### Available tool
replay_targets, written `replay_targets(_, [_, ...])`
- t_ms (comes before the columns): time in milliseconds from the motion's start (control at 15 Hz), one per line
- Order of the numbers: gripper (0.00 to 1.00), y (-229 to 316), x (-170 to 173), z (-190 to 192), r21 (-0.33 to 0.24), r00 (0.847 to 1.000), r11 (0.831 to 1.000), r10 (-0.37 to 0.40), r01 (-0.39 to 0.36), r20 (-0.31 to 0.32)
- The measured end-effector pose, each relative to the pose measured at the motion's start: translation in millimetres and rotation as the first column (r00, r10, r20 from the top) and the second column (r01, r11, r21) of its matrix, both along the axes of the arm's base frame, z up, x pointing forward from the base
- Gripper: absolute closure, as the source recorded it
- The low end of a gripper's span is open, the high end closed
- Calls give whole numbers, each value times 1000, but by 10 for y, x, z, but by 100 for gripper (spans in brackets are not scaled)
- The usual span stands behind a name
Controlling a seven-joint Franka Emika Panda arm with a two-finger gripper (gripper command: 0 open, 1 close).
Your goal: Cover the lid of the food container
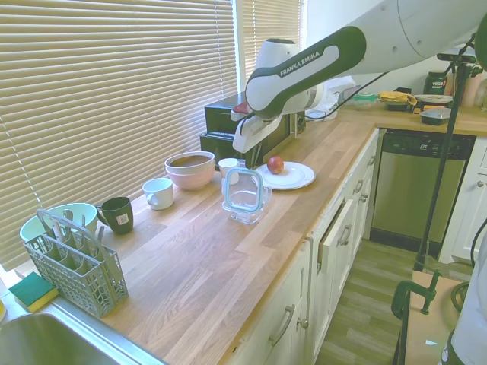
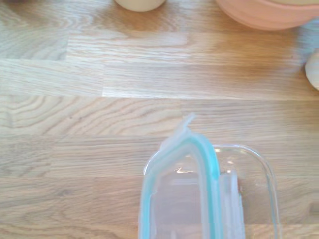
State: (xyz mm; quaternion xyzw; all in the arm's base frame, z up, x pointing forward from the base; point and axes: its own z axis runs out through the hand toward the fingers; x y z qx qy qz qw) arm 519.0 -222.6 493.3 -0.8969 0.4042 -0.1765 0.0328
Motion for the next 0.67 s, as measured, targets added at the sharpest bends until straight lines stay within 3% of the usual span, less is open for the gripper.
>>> replay_targets(667, [100,-502,51,-236,69,1000,998,12,-13,5])
